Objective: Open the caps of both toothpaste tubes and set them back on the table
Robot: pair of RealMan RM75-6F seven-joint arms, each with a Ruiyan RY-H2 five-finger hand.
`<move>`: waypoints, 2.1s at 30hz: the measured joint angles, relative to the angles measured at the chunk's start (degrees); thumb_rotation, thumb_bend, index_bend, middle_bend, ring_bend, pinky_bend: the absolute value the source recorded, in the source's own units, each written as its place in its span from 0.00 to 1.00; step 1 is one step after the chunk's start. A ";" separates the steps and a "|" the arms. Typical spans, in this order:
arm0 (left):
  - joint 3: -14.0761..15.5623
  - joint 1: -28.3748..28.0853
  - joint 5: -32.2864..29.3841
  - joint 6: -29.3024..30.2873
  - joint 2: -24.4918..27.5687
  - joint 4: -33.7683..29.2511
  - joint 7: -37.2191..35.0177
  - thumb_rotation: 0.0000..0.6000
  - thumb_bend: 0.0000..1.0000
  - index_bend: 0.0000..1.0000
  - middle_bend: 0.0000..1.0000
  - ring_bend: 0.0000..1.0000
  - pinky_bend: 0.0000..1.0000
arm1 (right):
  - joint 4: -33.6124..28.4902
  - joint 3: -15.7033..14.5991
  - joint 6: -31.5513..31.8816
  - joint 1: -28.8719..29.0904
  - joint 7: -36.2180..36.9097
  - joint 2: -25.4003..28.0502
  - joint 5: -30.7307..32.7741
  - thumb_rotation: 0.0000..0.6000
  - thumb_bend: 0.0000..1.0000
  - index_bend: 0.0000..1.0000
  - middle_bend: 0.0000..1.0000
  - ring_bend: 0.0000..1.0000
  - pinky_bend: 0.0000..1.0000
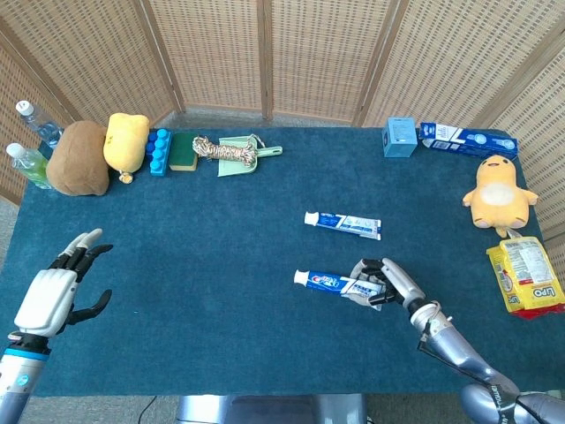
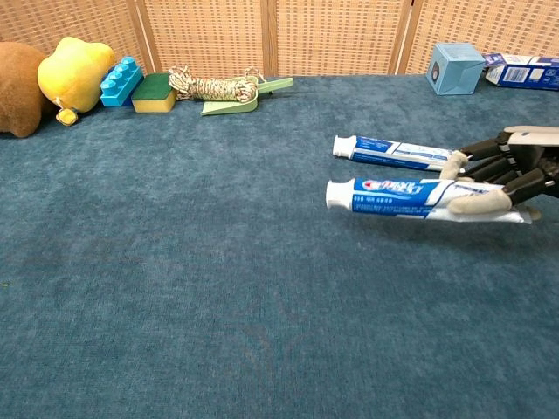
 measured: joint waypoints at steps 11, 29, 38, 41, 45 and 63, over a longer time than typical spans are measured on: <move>-1.42 -5.67 -0.46 -6.48 -2.95 0.28 1.58 1.00 0.33 0.21 0.08 0.02 0.17 | -1.74 0.21 -0.36 -0.62 17.78 3.52 -7.33 1.00 0.64 0.90 0.75 0.75 0.87; -5.14 -17.12 -3.01 -15.59 -15.45 3.55 7.28 1.00 0.32 0.26 0.13 0.10 0.23 | -8.65 -1.57 0.60 1.70 26.49 6.00 -11.28 1.00 0.64 0.90 0.75 0.75 0.87; -6.77 -21.21 -5.04 -16.36 -21.47 5.01 11.47 1.00 0.32 0.27 0.12 0.09 0.23 | -9.89 -1.85 -0.73 4.09 25.00 4.92 -10.18 1.00 0.64 0.90 0.75 0.75 0.87; -7.01 -22.58 -5.68 -16.93 -23.06 5.43 12.37 1.00 0.32 0.27 0.11 0.08 0.23 | -10.21 -1.80 -1.16 4.77 23.98 4.35 -9.24 1.00 0.64 0.90 0.75 0.75 0.87; -6.85 -24.06 -6.36 -17.63 -24.70 5.78 13.63 1.00 0.32 0.26 0.10 0.07 0.23 | -10.50 -1.58 -1.69 5.60 22.54 3.54 -7.53 1.00 0.64 0.90 0.75 0.75 0.87; -4.53 -25.11 -5.79 -16.06 -26.62 7.36 12.66 1.00 0.32 0.25 0.10 0.06 0.23 | -10.56 0.87 -5.00 8.05 18.83 0.76 1.22 1.00 0.64 0.89 0.74 0.75 0.87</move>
